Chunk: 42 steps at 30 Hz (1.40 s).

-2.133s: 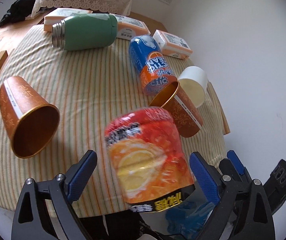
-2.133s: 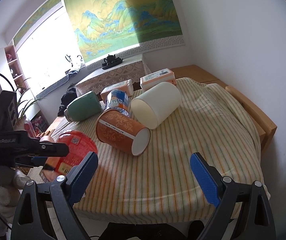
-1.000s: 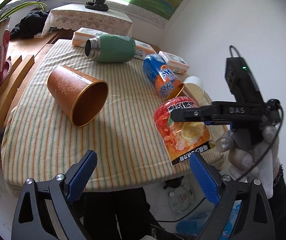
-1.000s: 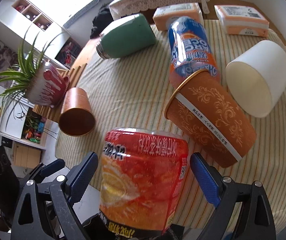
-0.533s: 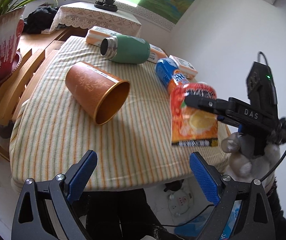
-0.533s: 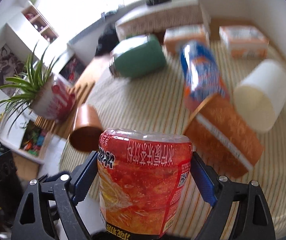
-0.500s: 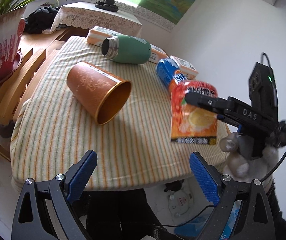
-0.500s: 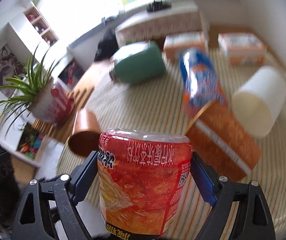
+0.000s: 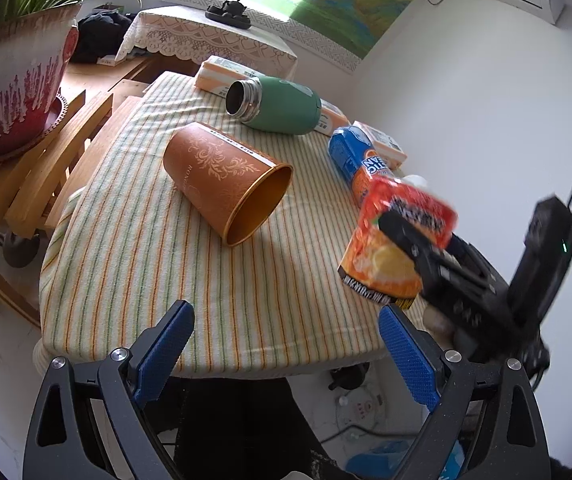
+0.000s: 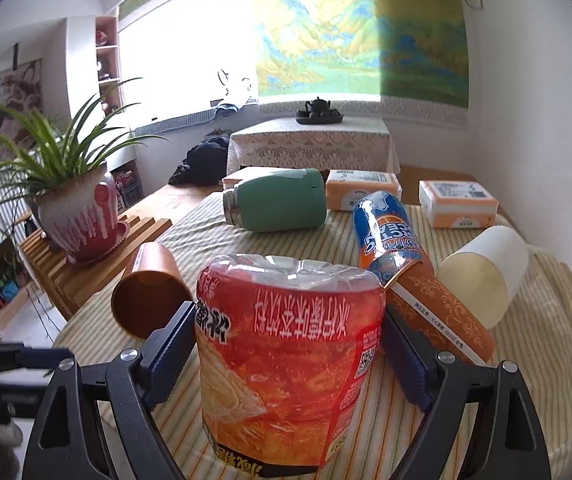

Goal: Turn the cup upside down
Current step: 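Rotate the red jar lid-up with the right gripper and lower it onto the table, then open the right gripper and pull it back from the standing jar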

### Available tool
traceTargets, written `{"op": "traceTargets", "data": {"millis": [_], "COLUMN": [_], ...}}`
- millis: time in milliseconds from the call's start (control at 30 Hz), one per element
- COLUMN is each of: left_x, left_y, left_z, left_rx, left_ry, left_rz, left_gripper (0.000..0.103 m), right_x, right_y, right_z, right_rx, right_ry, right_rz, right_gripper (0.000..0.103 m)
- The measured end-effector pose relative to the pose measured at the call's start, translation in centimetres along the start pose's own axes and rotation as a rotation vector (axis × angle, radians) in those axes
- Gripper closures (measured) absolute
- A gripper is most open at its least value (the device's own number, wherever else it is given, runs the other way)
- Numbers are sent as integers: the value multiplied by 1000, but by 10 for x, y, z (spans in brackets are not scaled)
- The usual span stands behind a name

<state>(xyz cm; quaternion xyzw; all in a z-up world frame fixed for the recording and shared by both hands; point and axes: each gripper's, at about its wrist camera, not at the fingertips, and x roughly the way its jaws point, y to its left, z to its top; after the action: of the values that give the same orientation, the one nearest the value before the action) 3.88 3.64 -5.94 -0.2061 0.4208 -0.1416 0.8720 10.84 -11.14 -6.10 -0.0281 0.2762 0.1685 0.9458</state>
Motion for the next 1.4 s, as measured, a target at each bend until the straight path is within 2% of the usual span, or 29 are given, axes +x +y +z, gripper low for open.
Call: {"op": "traceTargets", "data": {"millis": [400, 700, 800, 1200, 1400], "left_x": [-6, -15, -15, -19, -21], "left_y": [-12, -20, -23, -29, -27], "left_z": [-13, -22, -24, -35, -39], "left_rx": [22, 67, 75, 107, 113], "left_ry": [-13, -54, -58, -78, -93], "left_rz": [12, 85, 95, 128, 160], "left_gripper": [8, 8, 8, 8, 8], "right_x": [-12, -29, -38, -57, -67], "right_y": [13, 8, 11, 11, 11], "right_z": [-37, -40, -42, -53, -65], "right_rx": [-86, -50, -55, -9, 27], "right_ry": [22, 16, 4, -3, 17], "right_rz": [-41, -30, -27, -26, -10], "right_gripper": [17, 16, 13, 12, 12]}}
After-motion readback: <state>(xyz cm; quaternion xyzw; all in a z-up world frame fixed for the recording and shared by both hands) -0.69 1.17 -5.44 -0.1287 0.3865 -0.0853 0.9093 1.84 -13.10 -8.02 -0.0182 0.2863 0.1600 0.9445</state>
